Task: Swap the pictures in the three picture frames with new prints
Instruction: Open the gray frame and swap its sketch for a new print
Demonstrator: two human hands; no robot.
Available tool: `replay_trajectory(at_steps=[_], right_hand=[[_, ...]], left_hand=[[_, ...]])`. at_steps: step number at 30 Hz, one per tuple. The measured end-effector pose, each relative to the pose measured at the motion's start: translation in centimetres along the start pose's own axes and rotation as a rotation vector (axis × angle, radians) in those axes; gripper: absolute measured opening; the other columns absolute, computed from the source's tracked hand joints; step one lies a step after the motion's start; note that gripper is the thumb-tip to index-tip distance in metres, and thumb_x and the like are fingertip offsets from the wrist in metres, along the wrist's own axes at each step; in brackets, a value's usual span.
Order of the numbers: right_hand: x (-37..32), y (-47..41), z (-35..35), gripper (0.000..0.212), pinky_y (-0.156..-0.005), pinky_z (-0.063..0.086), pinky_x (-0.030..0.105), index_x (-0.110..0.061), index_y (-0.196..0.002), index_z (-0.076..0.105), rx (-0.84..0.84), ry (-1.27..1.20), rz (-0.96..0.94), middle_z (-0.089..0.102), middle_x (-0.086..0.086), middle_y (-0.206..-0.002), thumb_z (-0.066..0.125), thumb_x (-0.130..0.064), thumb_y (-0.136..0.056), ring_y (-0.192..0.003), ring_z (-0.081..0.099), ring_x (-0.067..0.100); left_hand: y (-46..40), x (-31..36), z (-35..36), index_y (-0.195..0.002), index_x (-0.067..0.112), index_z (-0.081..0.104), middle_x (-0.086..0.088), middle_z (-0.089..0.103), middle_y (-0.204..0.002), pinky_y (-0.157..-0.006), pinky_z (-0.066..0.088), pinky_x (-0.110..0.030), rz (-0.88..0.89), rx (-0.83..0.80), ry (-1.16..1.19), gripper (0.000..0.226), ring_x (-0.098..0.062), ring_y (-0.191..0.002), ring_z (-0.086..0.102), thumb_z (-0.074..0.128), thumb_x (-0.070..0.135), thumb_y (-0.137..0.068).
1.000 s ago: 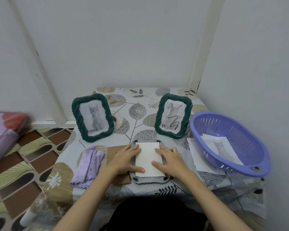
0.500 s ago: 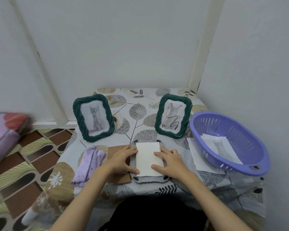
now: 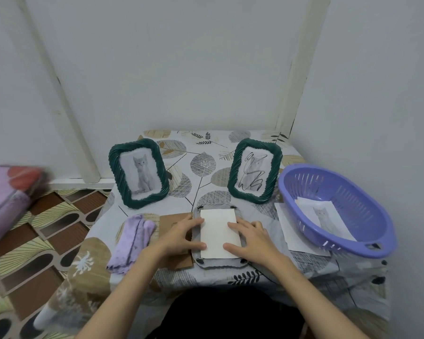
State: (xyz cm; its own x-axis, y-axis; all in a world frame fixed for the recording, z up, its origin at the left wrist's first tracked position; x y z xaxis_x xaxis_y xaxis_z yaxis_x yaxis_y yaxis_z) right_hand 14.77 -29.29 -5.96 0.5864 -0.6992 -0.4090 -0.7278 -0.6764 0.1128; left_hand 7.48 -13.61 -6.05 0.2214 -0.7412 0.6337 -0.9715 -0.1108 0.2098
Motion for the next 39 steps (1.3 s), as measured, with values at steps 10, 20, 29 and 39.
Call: replay_trajectory(at_steps=[10, 20, 29, 39], right_hand=[[-0.1, 0.3, -0.4, 0.064, -0.104, 0.026, 0.036, -0.034, -0.136, 0.039, 0.027, -0.028, 0.011, 0.025, -0.011, -0.151, 0.055, -0.058, -0.080, -0.122, 0.028, 0.022], [-9.3, 2.0, -0.6, 0.081, -0.098, 0.026, 0.040, -0.029, -0.115, 0.062, 0.223, 0.045, -0.139, 0.035, 0.000, -0.147, 0.016, -0.069, -0.062, -0.128, 0.029, 0.025], [-2.5, 3.0, -1.7, 0.044, -0.100, 0.031, 0.044, -0.014, -0.133, 0.039, 0.312, 0.003, 0.434, 0.032, 0.015, -0.142, 0.042, -0.034, -0.093, -0.124, 0.033, 0.036], [2.6, 4.2, -3.1, 0.033, -0.077, 0.043, 0.034, -0.012, -0.050, 0.048, 0.303, -0.141, 0.552, 0.056, 0.003, -0.067, 0.051, -0.020, -0.082, -0.082, 0.059, 0.031]], left_hand=[[-0.2, -0.3, -0.7, -0.141, 0.017, 0.036, 0.001, 0.022, -0.154, -0.117, 0.011, -0.035, 0.045, 0.073, -0.037, 0.071, -0.016, -0.144, 0.007, 0.067, 0.038, -0.080], [8.3, -8.6, -6.8, -0.134, 0.035, 0.041, -0.005, 0.023, -0.151, -0.109, 0.029, -0.045, -0.368, 0.523, -0.341, 0.050, -0.033, -0.133, 0.029, 0.054, 0.044, -0.087], [7.4, -4.0, -4.8, -0.081, 0.010, 0.071, -0.009, 0.062, -0.113, -0.092, 0.043, -0.037, -0.164, 0.640, -0.344, 0.049, -0.028, -0.112, 0.053, 0.052, 0.055, -0.082], [4.7, -4.8, -3.2, -0.097, 0.007, 0.064, -0.013, 0.039, -0.136, -0.104, 0.031, -0.034, -0.448, 0.466, -0.171, 0.054, -0.027, -0.130, 0.030, 0.066, 0.055, -0.072]])
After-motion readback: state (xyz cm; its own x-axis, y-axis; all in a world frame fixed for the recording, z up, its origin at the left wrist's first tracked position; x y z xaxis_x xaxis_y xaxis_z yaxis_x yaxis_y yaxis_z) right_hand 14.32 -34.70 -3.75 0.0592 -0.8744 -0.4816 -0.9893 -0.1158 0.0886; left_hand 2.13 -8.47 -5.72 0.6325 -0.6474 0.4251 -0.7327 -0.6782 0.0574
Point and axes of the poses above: each hand's wrist, its own y-axis away from the middle knuckle, its own z-axis out of the palm, x = y × z, the point moved 9 cm from there along -y, towards the middle knuckle
